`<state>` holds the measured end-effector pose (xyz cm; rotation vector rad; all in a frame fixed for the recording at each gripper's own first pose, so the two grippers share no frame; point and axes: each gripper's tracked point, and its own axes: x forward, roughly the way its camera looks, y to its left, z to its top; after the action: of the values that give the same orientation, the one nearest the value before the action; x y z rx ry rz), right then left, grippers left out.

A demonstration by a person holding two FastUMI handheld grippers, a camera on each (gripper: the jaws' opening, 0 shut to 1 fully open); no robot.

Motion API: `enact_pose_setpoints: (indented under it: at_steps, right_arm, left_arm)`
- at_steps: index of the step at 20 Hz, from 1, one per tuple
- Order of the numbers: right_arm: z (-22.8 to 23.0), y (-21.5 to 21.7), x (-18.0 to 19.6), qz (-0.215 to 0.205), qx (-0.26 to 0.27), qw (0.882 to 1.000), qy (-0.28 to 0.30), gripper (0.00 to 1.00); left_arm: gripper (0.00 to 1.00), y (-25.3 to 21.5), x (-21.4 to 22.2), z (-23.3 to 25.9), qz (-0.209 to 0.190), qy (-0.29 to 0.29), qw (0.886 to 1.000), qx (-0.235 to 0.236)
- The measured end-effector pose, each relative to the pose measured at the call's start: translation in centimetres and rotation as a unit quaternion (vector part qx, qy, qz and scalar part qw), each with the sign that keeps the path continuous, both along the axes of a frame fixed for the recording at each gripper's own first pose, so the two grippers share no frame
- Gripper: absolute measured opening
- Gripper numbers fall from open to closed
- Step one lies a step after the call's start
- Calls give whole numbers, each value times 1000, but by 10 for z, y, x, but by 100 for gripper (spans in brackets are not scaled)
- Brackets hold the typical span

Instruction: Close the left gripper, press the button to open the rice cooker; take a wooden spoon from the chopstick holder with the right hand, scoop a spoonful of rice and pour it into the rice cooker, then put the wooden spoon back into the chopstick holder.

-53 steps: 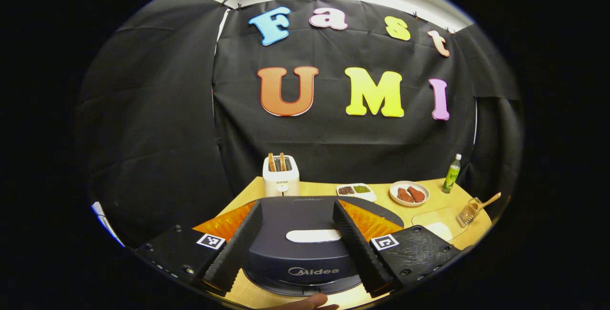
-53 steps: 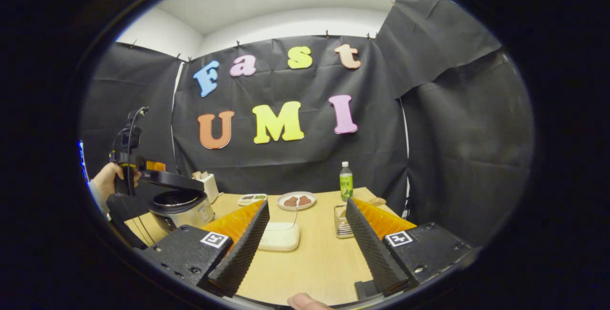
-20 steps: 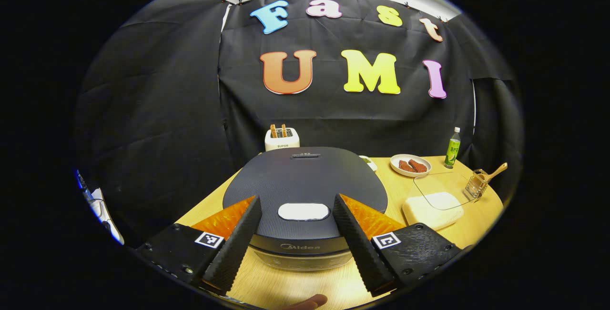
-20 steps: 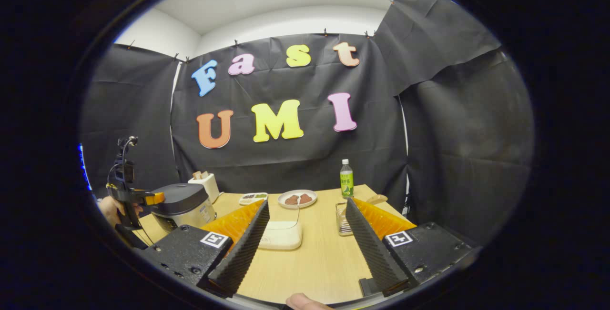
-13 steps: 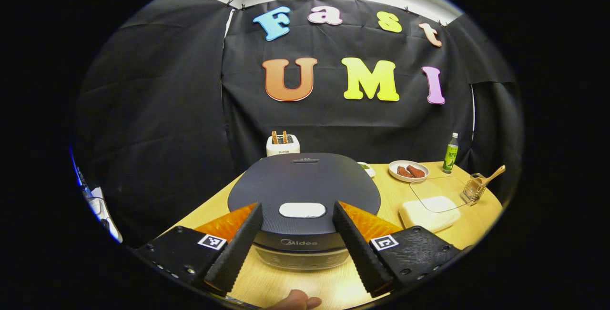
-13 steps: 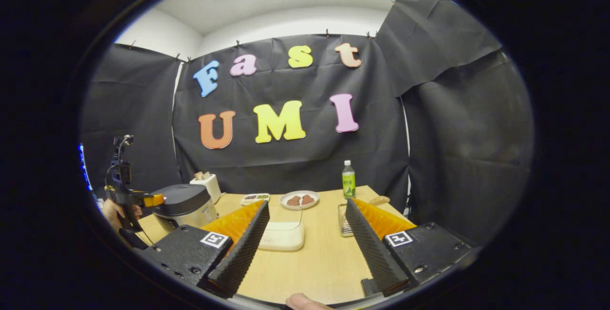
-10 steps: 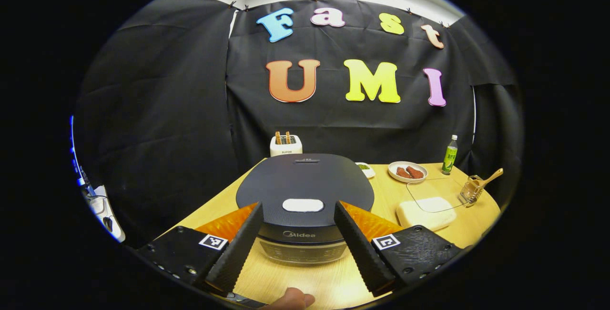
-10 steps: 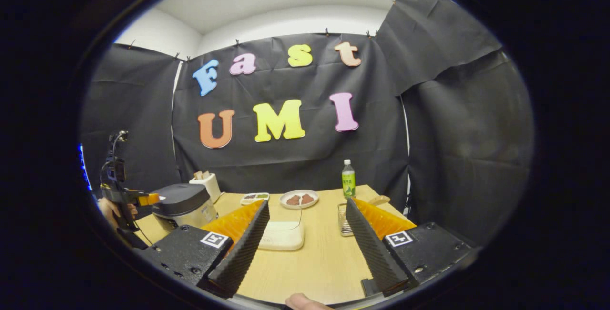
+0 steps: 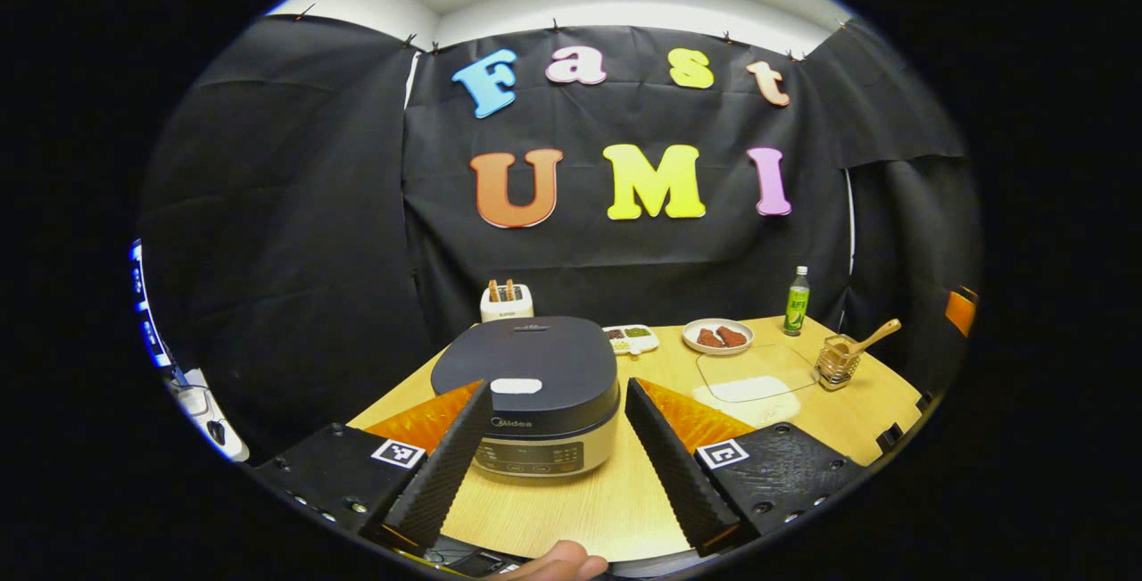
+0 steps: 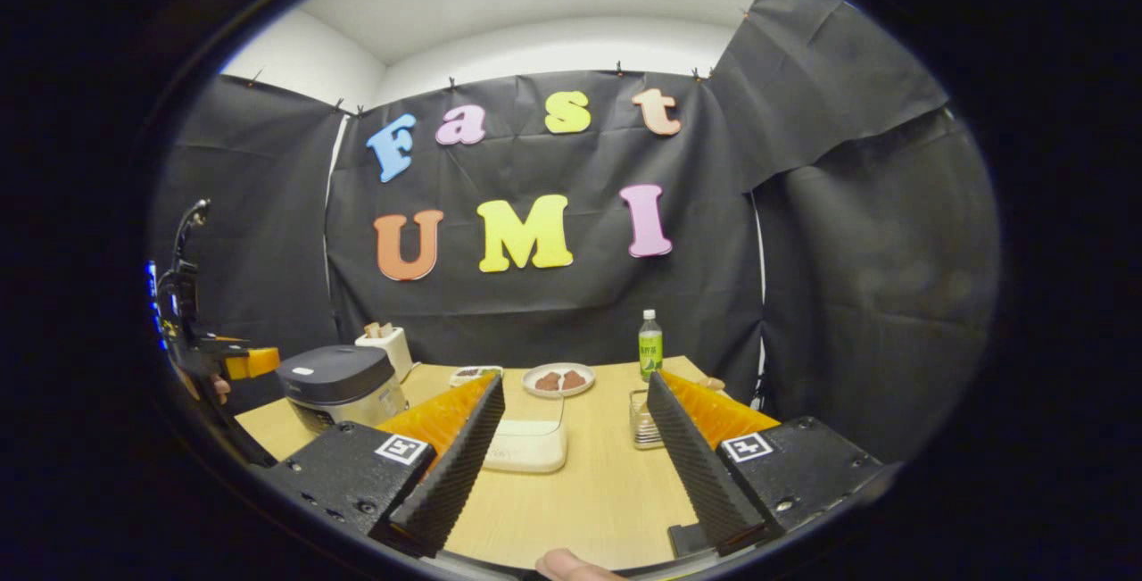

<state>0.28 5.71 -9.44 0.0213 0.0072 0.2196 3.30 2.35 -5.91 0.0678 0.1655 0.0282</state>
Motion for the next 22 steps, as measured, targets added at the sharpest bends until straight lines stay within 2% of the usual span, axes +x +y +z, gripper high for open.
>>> enact_pose_setpoints:
  at_steps: [11,22]
  right_arm:
    - [10,-8,-11,-6,-15,1000,-14,100]
    - [12,-14,-14,-10,-17,1000,-15,100]
  left_arm:
    - [96,-38,-67,30,-18,-63,998,16]
    - [96,-35,-79,27,-10,-70,997,0]
